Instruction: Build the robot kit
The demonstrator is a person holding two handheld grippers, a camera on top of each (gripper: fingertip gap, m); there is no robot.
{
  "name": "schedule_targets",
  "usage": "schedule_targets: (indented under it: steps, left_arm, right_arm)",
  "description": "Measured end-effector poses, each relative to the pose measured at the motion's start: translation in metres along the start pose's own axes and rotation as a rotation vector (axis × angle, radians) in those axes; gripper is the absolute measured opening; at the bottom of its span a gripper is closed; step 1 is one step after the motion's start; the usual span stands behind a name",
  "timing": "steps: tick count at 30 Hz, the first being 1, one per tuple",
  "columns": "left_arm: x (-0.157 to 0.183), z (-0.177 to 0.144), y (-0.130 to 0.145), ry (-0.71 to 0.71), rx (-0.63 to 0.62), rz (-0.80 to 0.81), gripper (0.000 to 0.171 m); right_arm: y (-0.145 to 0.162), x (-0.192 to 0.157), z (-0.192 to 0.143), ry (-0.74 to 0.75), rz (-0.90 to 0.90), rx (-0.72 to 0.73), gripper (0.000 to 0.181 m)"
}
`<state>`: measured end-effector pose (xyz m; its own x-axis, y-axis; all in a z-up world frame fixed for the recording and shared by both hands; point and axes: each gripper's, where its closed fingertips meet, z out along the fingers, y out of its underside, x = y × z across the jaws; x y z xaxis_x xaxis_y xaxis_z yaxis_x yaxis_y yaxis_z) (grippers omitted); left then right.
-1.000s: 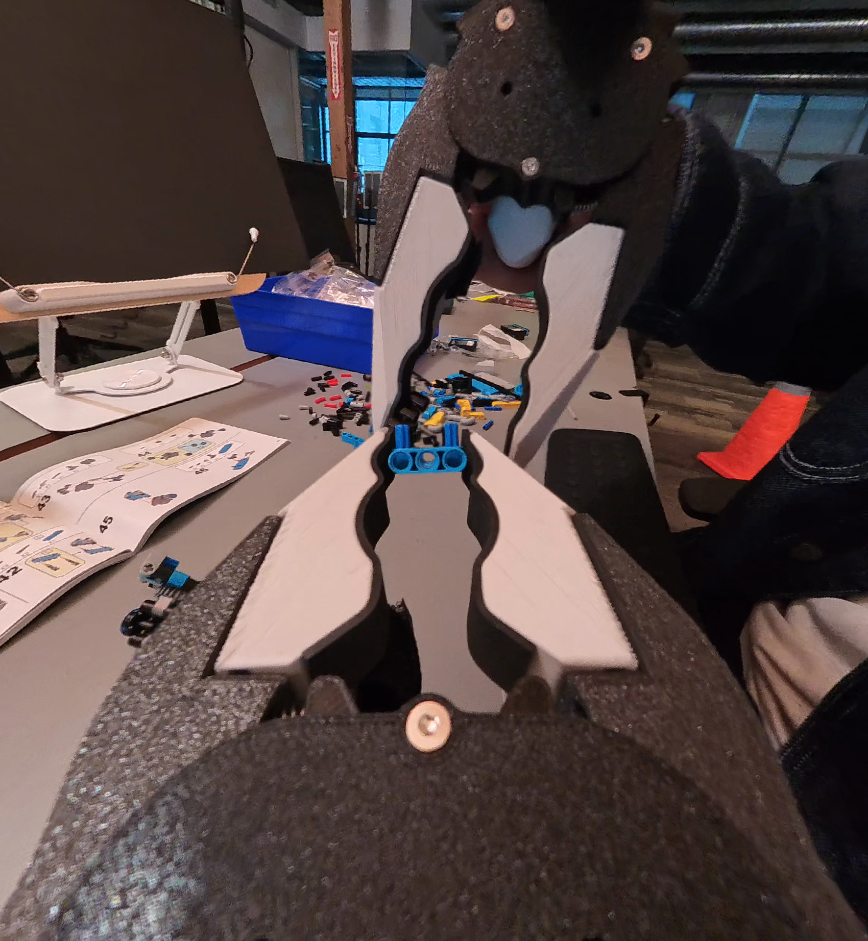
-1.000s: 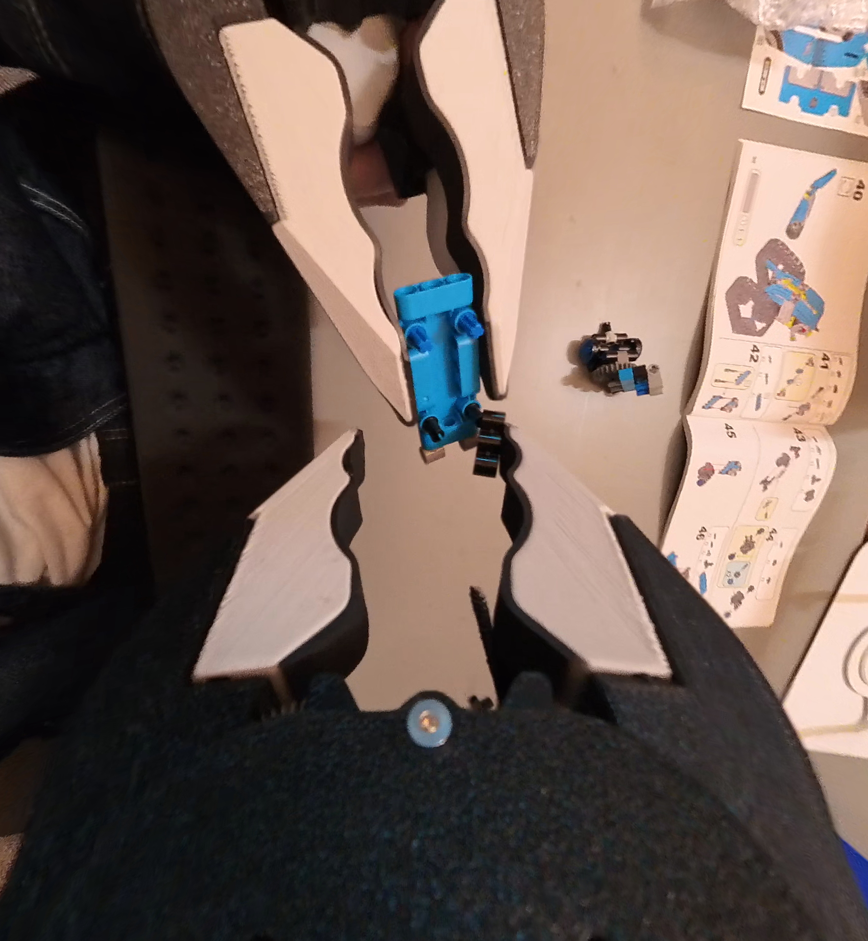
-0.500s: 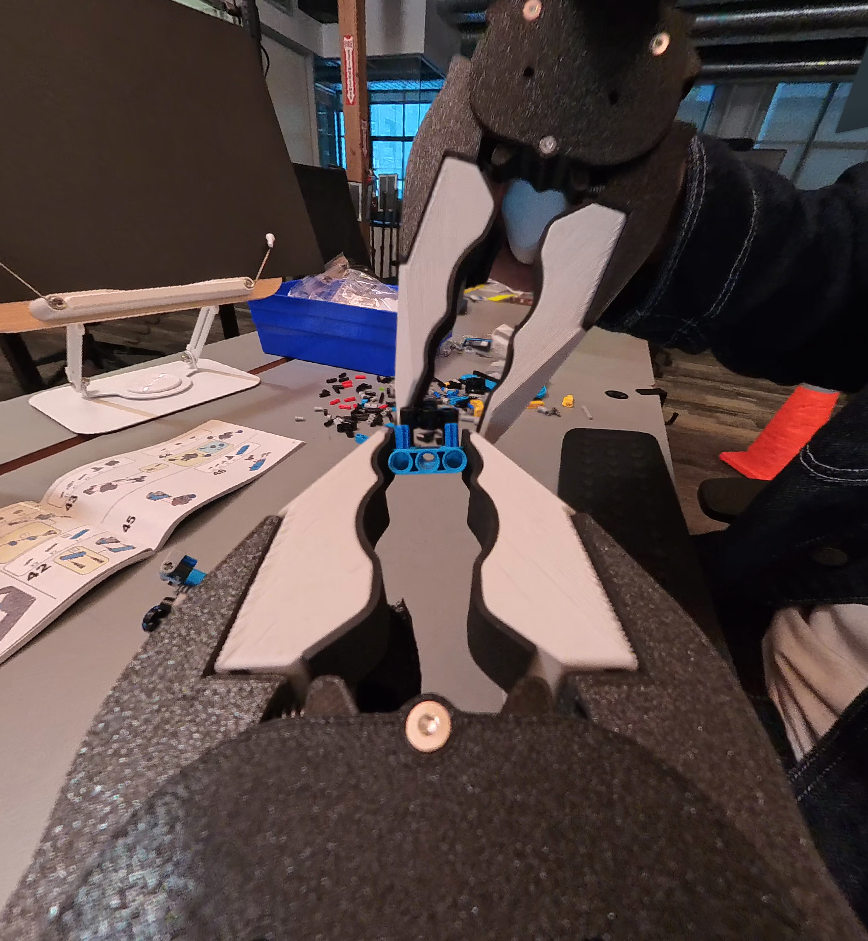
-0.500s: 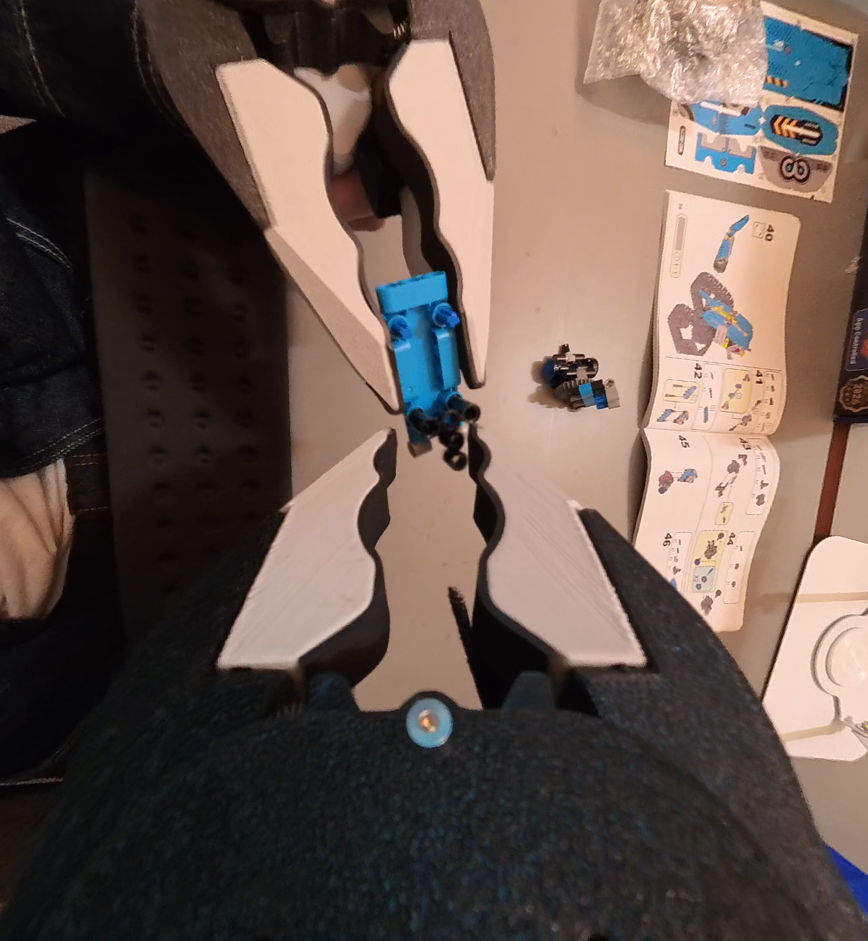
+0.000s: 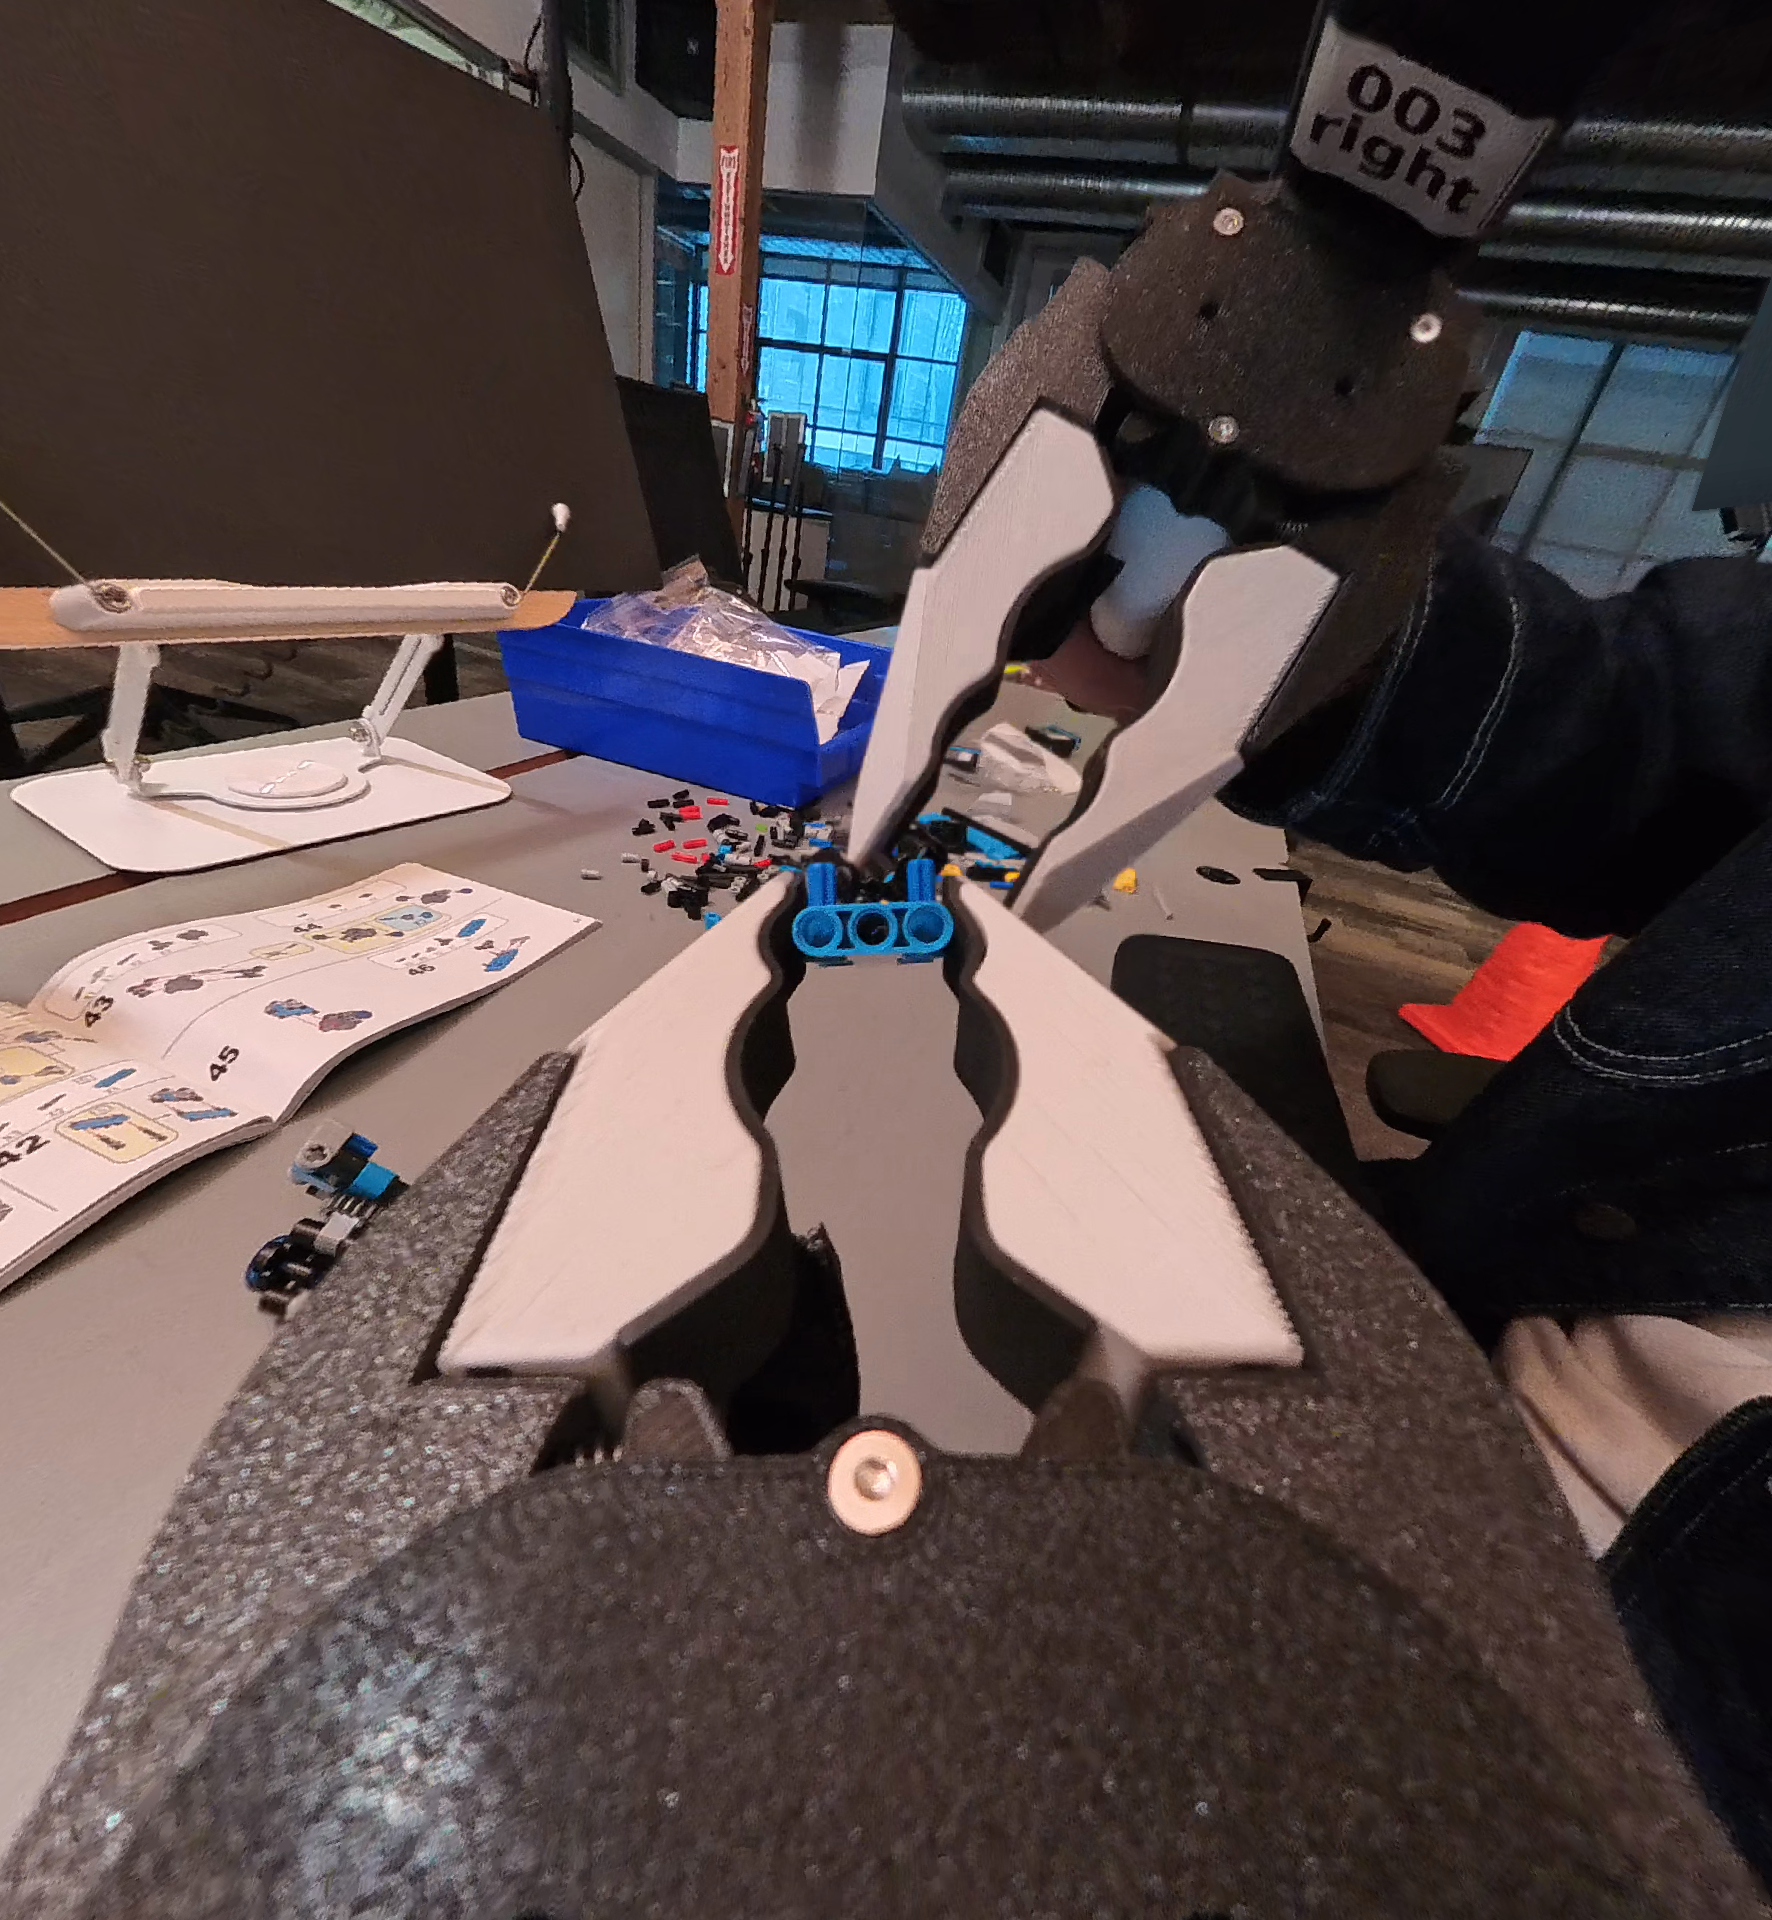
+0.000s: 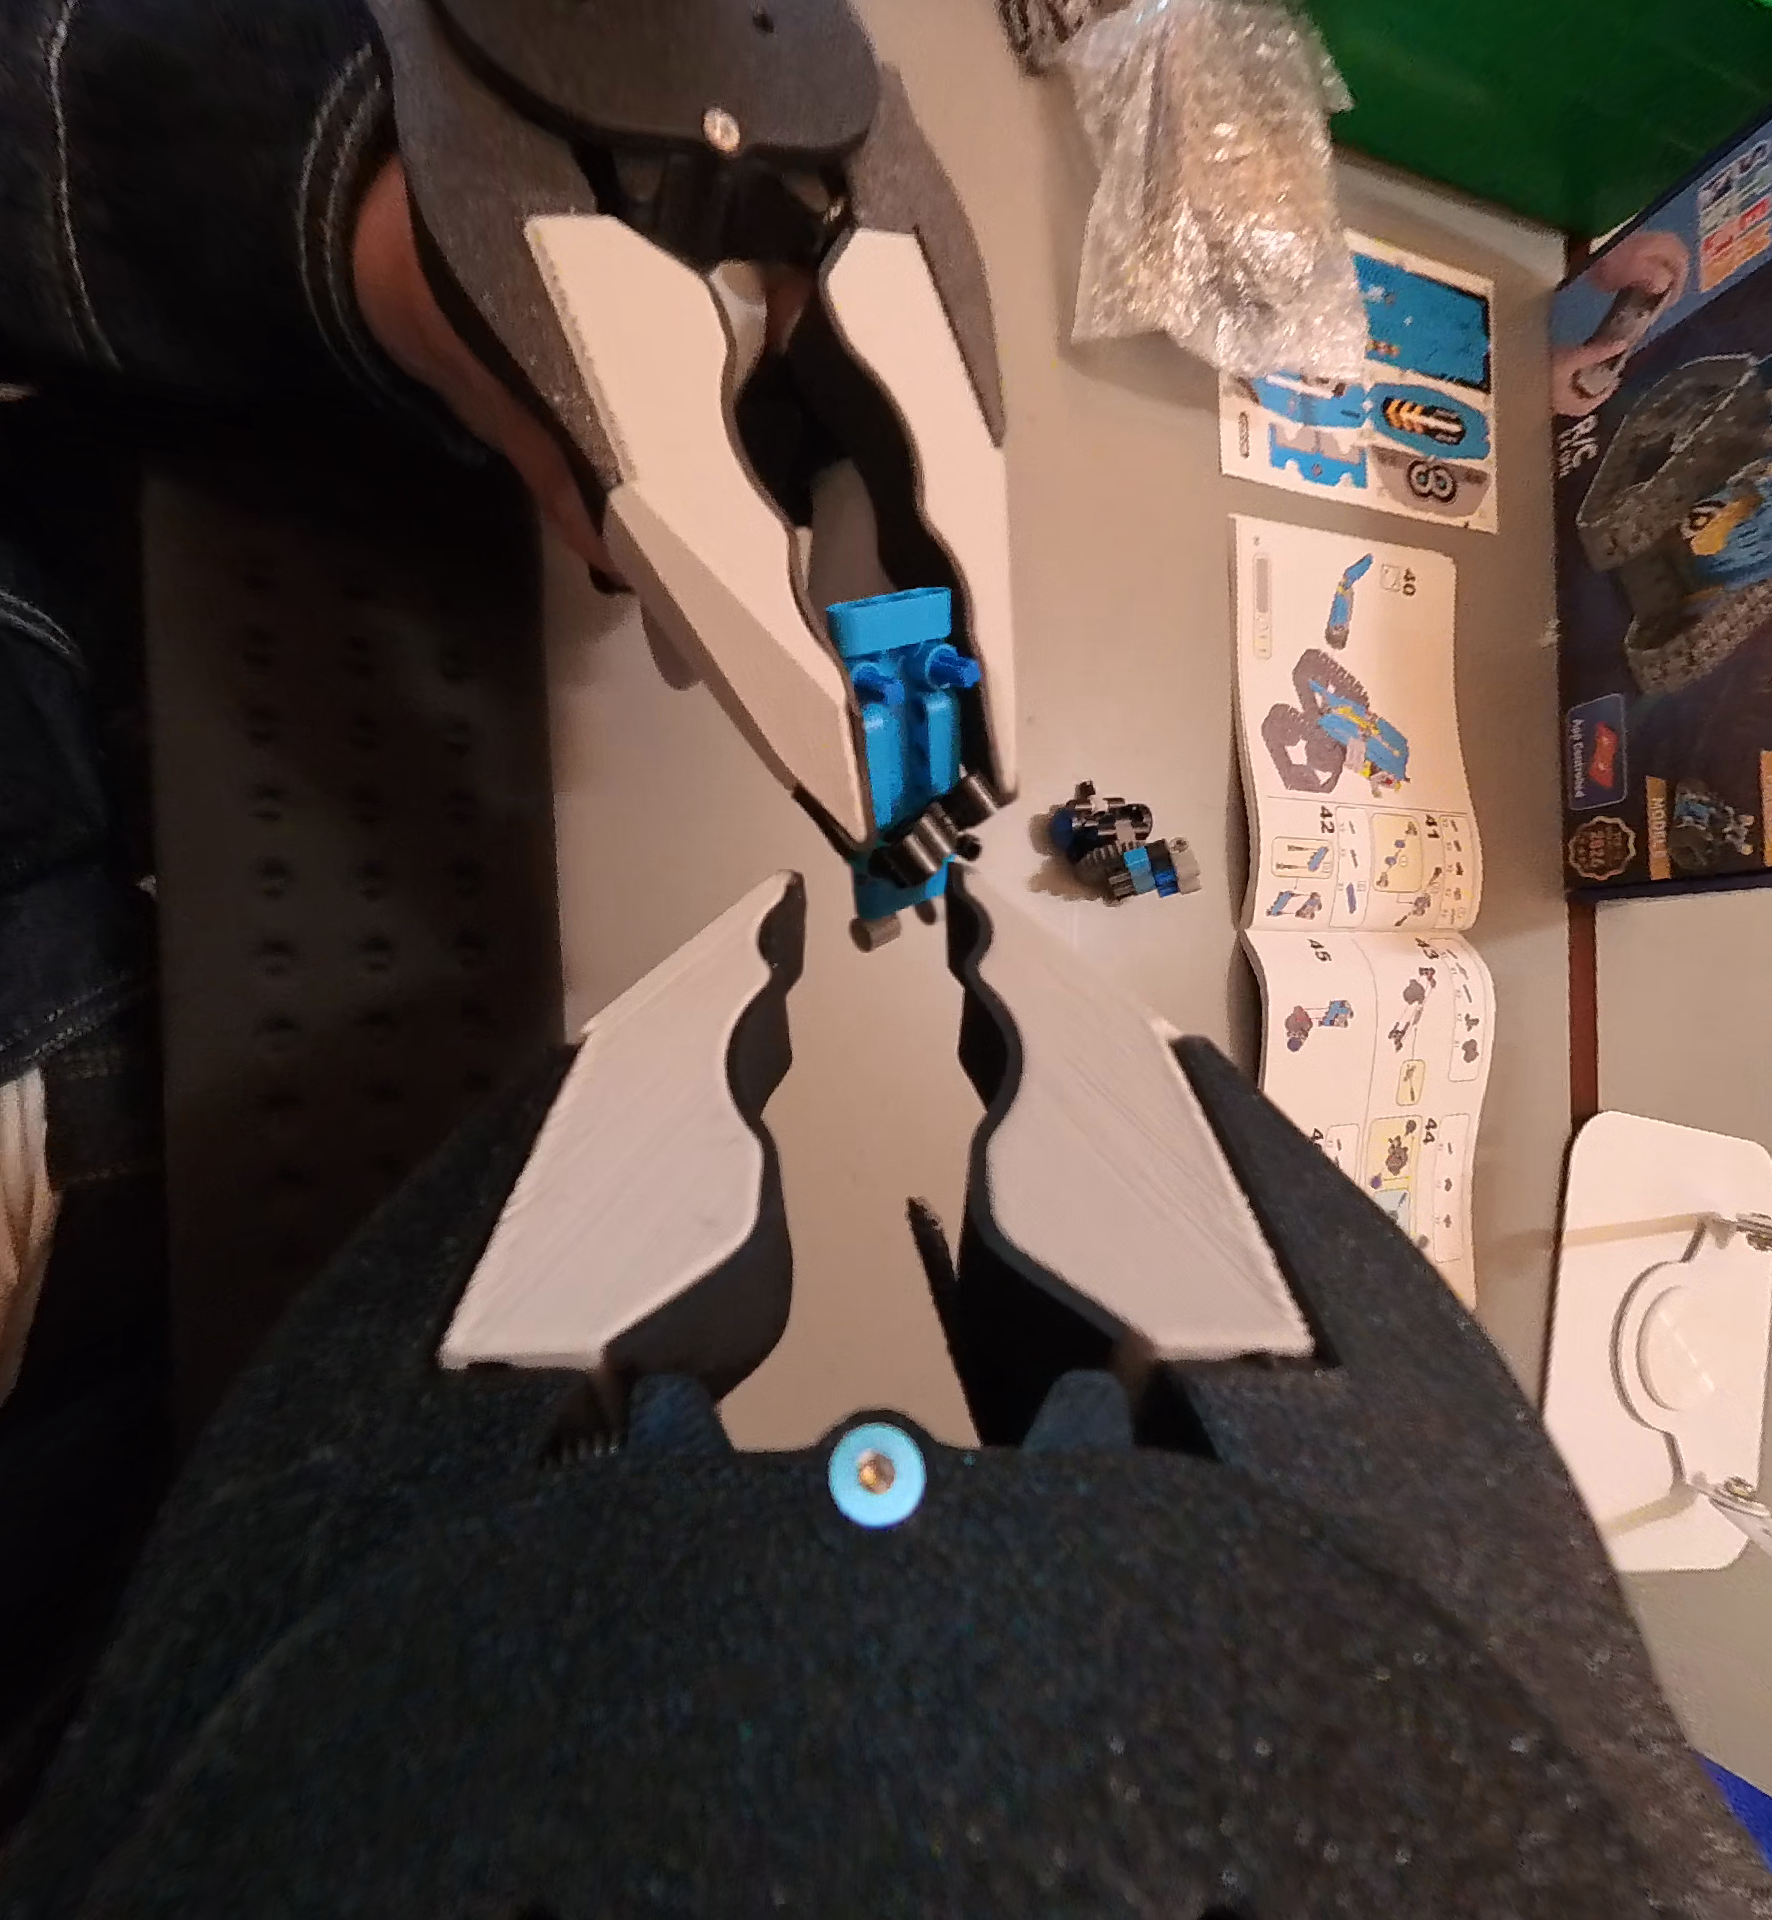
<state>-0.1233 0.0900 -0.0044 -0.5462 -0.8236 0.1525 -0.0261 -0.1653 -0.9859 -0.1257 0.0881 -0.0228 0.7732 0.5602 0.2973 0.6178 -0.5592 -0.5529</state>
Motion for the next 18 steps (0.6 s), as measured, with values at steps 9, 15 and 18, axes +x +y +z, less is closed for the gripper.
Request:
schedule_targets:
  steps: [9, 15, 18]
  left_arm:
    - [0.001, -0.002, -0.004, 0.001, 0.02, 0.013, 0.026]
    - [-0.004, 0.0, 0.0, -0.069, -0.003, 0.113, 0.026]
    - [-0.005, 0.0, 0.0, -0.081, -0.001, 0.124, 0.026]
  right_arm:
    - [-0.009, 0.006, -0.007, -0.021, 0.114, 0.166, 0.016]
    - [-0.013, 0.007, -0.012, -0.152, 0.41, 0.303, 0.025]
    - [-0.009, 0.009, -0.007, -0.182, 0.541, 0.332, 0.024]
